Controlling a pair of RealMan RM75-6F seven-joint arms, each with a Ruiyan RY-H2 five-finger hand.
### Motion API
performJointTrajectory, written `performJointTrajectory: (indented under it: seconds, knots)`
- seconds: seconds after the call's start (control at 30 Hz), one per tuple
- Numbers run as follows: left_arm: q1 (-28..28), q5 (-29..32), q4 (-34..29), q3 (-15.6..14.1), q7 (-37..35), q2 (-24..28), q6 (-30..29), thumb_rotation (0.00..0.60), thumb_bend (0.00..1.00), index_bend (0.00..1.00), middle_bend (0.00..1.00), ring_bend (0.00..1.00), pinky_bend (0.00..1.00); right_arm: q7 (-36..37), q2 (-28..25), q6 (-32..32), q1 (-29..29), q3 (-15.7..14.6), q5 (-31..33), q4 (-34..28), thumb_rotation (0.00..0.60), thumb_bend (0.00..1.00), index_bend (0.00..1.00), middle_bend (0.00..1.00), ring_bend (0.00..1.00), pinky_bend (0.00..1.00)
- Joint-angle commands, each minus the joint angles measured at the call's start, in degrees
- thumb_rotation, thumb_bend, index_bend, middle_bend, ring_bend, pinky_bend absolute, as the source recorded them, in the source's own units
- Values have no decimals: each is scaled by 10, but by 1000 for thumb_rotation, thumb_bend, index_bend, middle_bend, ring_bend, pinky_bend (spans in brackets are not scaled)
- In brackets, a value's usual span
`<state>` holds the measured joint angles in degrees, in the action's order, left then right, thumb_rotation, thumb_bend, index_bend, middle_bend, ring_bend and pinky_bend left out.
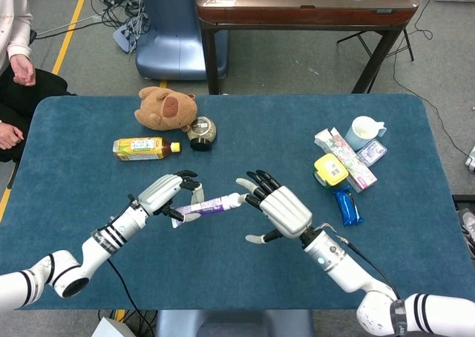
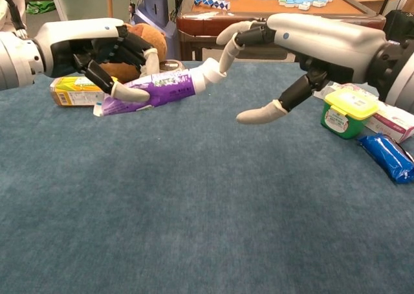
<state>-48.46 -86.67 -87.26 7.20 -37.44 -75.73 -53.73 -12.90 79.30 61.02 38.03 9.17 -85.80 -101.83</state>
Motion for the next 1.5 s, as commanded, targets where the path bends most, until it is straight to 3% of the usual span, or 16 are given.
performJointTrajectory:
  seconds: [0.03, 0.2, 0.37, 0.73, 0.93, 1.17, 1.5]
  knots:
    - [0, 1, -3, 1, -2, 2, 0, 600, 448, 551, 652, 421, 127, 11, 8, 3, 2, 0, -1, 4, 447, 148, 304, 119, 0, 0]
    - [1, 1, -5, 3, -10, 4, -4, 600, 448, 552, 652, 421, 127, 33, 12, 5, 3, -2, -2, 2, 447, 148, 304, 119, 0, 0]
    - [7, -1, -5, 0, -25, 4, -12, 600, 448, 554, 654, 421, 127, 108, -13, 28, -10, 0, -13, -24, 447, 146, 290, 119, 0, 0]
    - [34, -14, 0, -6, -70, -12, -63, 600, 448, 578, 672, 478, 169, 279, -51, 39, -15, 26, 3, -56, 447, 27, 1, 20, 0, 0]
    - [37, -18, -2, -5, -75, -22, -74, 600, 448, 588, 687, 526, 262, 357, -60, 6, 3, 43, 24, -64, 422, 0, 0, 0, 0, 0]
    - [32, -23, 6, -3, -82, -37, -75, 600, 448, 596, 699, 584, 456, 424, -63, -17, 17, 58, 40, -64, 365, 0, 0, 0, 0, 0]
    - [26, -15, 15, 8, -99, -54, -75, 600, 448, 606, 712, 606, 495, 453, -46, -27, 29, 64, 49, -57, 347, 0, 0, 0, 0, 0]
